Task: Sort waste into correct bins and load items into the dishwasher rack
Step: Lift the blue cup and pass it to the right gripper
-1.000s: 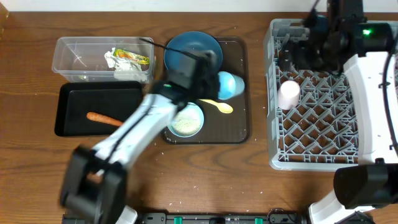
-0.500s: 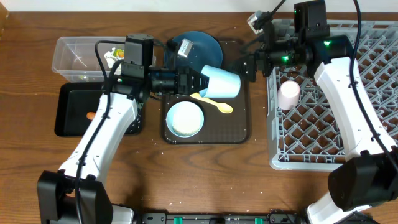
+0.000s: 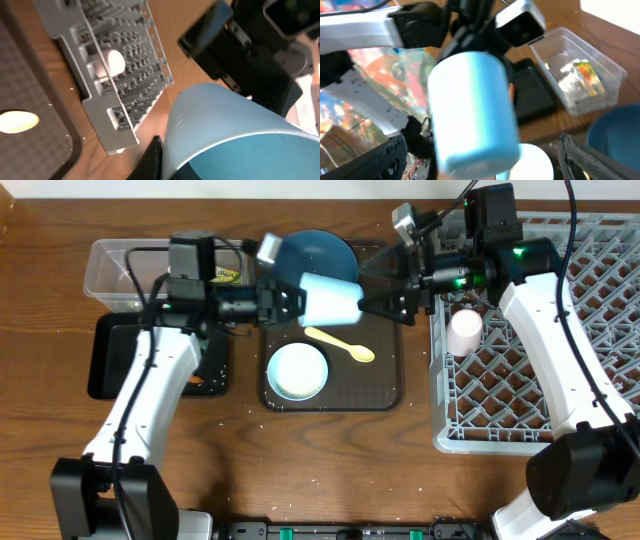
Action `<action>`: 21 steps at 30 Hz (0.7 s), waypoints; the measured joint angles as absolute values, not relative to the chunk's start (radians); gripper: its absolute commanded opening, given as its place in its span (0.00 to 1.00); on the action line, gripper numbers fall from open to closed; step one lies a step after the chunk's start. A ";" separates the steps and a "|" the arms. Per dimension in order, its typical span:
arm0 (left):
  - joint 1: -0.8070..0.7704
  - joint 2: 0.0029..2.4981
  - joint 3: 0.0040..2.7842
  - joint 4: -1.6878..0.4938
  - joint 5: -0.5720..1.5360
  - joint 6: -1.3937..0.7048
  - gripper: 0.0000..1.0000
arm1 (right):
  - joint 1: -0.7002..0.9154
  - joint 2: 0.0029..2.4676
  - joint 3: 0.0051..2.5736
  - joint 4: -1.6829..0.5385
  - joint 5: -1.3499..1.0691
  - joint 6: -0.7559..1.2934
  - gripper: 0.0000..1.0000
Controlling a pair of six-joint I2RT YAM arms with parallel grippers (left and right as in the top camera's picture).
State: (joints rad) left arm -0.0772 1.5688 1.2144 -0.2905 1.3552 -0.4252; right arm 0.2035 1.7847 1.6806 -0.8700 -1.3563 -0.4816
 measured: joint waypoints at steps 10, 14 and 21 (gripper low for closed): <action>-0.056 1.569 1.214 -0.280 1.390 -0.468 0.06 | 0.275 1.785 1.680 -0.828 -1.359 -0.562 0.93; -0.055 1.569 1.214 -0.280 1.426 -0.474 0.06 | 0.316 1.785 1.680 -0.801 -1.329 -0.574 0.88; -0.055 1.569 1.214 -0.281 1.460 -0.475 0.06 | 0.330 1.785 1.680 -0.789 -1.299 -0.589 0.70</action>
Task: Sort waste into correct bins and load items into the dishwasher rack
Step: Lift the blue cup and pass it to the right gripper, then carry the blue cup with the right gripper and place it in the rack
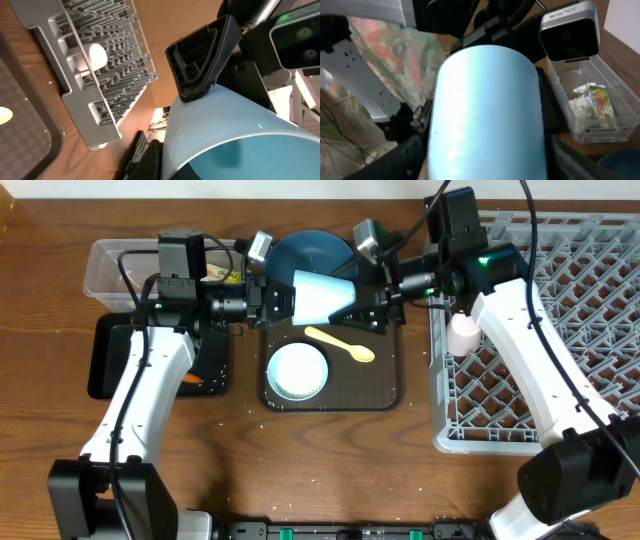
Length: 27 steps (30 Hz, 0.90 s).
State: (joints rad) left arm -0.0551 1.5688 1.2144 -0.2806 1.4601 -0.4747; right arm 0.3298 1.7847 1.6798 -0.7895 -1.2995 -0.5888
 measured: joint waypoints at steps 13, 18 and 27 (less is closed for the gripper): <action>-0.055 1.569 1.214 -0.280 1.465 -0.477 0.28 | 0.351 1.785 1.679 -0.788 -1.278 -0.587 0.44; -0.056 1.569 1.214 -0.280 1.458 -0.476 0.33 | 0.349 1.785 1.679 -0.787 -1.260 -0.534 0.43; -0.055 1.569 1.214 -0.280 1.345 -0.465 0.35 | 0.201 1.755 1.676 -0.832 -1.063 -0.268 0.43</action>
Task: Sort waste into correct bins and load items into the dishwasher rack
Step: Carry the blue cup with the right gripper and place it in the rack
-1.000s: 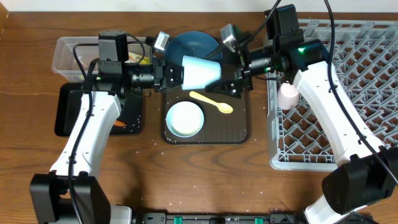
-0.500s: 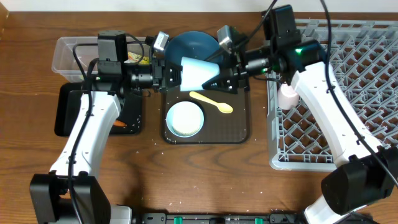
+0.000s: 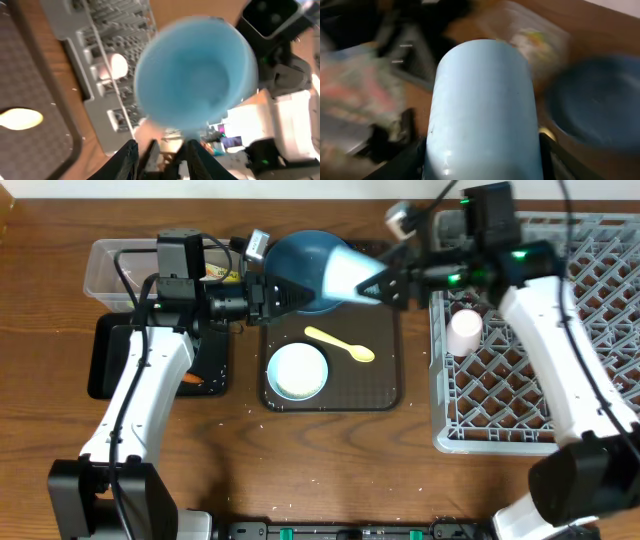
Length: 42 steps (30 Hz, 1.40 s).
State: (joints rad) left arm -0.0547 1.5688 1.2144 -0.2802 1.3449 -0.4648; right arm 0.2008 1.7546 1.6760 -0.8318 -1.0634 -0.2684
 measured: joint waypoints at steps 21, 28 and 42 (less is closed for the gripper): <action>-0.146 1.569 1.207 -0.600 0.481 -0.414 0.35 | -0.001 1.598 1.674 -1.473 -0.207 0.107 0.43; -0.155 1.569 1.206 -0.611 0.354 -0.414 0.35 | 0.009 1.598 1.674 -1.572 -0.120 0.107 0.41; -0.155 1.569 1.206 -0.630 0.307 -0.384 0.35 | 0.013 1.726 1.587 -1.539 -0.052 0.123 0.42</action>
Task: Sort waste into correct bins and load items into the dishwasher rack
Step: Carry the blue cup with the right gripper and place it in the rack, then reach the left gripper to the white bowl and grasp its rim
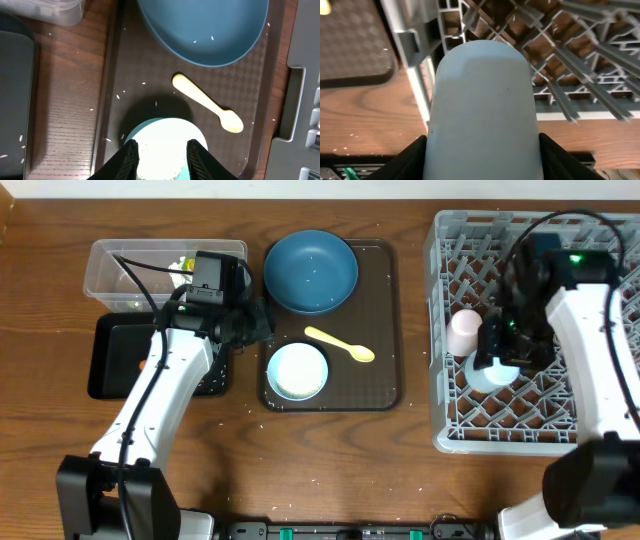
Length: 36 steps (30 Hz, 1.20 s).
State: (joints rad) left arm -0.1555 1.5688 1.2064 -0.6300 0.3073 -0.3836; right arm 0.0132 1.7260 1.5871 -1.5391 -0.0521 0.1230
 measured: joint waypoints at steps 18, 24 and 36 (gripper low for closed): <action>-0.155 1.569 1.206 -0.631 0.307 -0.383 0.35 | 0.013 1.745 1.386 -1.341 -0.107 0.119 0.99; -0.155 1.569 1.206 -0.648 0.307 -0.379 0.35 | 0.013 1.745 1.481 -1.380 -0.123 0.119 0.99; -0.185 1.569 1.206 -0.706 0.305 -0.316 0.35 | 0.087 1.712 1.726 -1.338 -0.174 0.118 0.99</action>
